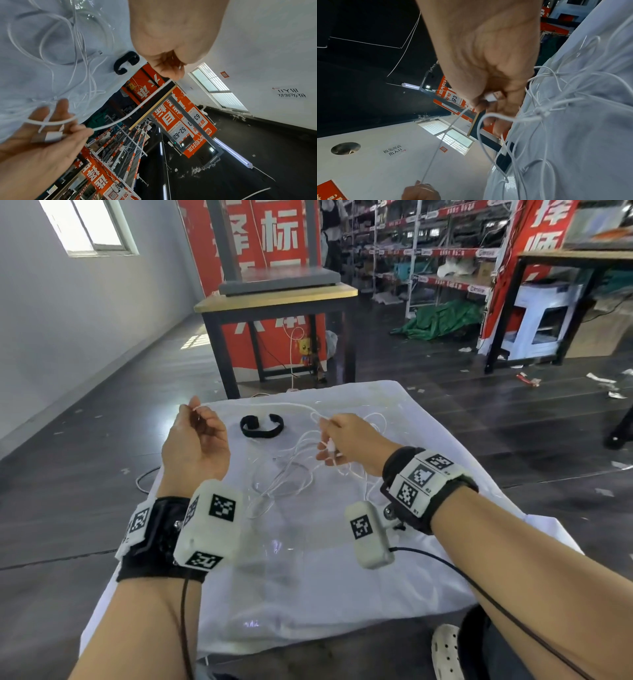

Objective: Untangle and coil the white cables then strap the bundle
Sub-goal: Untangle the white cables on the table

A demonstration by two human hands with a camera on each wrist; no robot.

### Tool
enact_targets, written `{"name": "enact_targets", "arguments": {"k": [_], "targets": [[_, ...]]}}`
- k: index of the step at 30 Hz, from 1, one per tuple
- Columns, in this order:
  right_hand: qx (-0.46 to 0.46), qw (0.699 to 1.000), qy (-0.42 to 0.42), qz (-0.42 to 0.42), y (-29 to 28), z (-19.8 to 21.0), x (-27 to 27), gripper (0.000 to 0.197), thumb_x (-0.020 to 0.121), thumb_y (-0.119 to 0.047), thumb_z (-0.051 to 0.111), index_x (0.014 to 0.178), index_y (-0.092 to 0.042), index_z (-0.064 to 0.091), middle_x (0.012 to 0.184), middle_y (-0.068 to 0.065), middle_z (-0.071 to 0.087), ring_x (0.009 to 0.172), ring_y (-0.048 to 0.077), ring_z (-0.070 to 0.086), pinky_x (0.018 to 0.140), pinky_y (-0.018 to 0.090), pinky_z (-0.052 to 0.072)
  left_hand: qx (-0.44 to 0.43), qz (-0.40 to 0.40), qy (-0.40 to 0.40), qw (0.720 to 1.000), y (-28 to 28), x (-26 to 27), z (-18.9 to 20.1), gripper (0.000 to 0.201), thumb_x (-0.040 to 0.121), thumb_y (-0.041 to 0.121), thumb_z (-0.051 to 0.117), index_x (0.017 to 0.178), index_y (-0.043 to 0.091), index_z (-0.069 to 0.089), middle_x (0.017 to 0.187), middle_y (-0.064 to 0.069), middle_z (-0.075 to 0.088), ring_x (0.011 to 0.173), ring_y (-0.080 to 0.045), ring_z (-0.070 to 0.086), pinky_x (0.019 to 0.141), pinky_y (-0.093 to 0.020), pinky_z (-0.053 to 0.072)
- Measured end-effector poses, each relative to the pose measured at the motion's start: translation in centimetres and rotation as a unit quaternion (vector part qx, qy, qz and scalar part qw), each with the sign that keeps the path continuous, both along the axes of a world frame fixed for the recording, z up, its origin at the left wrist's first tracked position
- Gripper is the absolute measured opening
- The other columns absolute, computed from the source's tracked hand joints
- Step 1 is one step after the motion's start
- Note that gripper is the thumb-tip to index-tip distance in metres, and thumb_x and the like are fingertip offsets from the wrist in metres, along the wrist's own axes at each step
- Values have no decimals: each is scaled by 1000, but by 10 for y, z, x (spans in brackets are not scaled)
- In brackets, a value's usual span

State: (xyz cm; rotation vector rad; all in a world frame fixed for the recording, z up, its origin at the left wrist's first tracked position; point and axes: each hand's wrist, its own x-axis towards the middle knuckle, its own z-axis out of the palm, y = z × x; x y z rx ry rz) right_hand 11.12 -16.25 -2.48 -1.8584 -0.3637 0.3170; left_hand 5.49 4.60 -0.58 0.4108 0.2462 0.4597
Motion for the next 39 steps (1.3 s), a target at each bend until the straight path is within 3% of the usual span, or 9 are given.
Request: {"name": "enact_targets", "arguments": {"k": [5, 8, 13, 17, 21, 25, 30, 35, 39], "targets": [[-39, 988, -134, -70, -2, 6, 3, 31, 102, -25, 41, 82, -6, 57, 85, 5, 62, 88, 25, 64, 80, 37, 54, 37, 30, 100, 994, 4, 3, -12, 27, 101, 19, 44, 83, 6, 60, 73, 0, 58, 44, -6, 54, 45, -14, 45], [25, 995, -79, -52, -7, 8, 1, 30, 103, -19, 36, 83, -8, 56, 74, 7, 63, 70, 16, 61, 67, 25, 51, 240, -40, 185, 952, 1, 0, -14, 43, 104, 29, 36, 84, 4, 63, 74, -6, 68, 45, -8, 53, 42, -16, 44], [89, 996, 26, 11, -14, 11, -8, 25, 103, -13, 33, 103, -6, 57, 68, 7, 61, 65, 12, 63, 58, 15, 51, 707, -19, 229, 669, -25, -8, -6, 46, 101, 43, 36, 91, 18, 73, 86, 4, 75, 60, -10, 57, 60, -22, 44], [183, 965, 168, 80, -15, 14, -14, 18, 99, -10, 38, 91, -7, 54, 65, 4, 58, 61, 15, 65, 54, 19, 50, 832, 87, 57, 544, -45, -3, -7, 26, 93, 19, 58, 119, 22, 59, 122, 5, 52, 96, -6, 56, 77, -11, 40], [204, 945, 225, 121, -19, 13, -18, 20, 98, -14, 36, 85, -10, 50, 55, -3, 38, 46, 8, 37, 44, 17, 27, 809, 156, 32, 566, -55, 1, -6, 43, 88, 10, 64, 126, 23, 49, 116, 2, 40, 77, 2, 55, 70, -2, 42], [262, 915, 258, 167, -25, 8, -19, 30, 102, -23, 34, 81, -9, 52, 45, -9, 28, 36, 4, 23, 41, 19, 12, 865, 94, 36, 492, -52, 10, -10, 35, 90, 19, 65, 124, 23, 60, 114, 2, 48, 83, -5, 54, 75, 0, 37], [449, 817, 319, 170, -33, 7, -15, 34, 102, -24, 30, 77, -10, 47, 38, -9, 28, 30, 4, 23, 33, 15, 15, 895, 5, 85, 438, -62, 14, -25, 10, 92, 22, 60, 100, 19, 65, 96, 5, 62, 91, -10, 51, 79, -21, 38], [657, 677, 319, 94, -52, 3, -3, 29, 94, -12, 29, 77, -8, 52, 40, -5, 29, 31, 8, 25, 37, 17, 17, 889, -96, 134, 427, -61, 17, -34, 7, 92, 20, 60, 91, 17, 67, 95, 13, 68, 82, 1, 57, 67, -1, 35], [704, 648, 278, -85, -61, -4, 14, 30, 91, 3, 23, 89, -7, 51, 50, -2, 31, 37, 12, 32, 42, 18, 27, 900, -119, 125, 401, -59, 11, -34, 7, 90, 28, 64, 92, 25, 71, 91, 10, 70, 87, -7, 58, 66, -1, 36]]}}
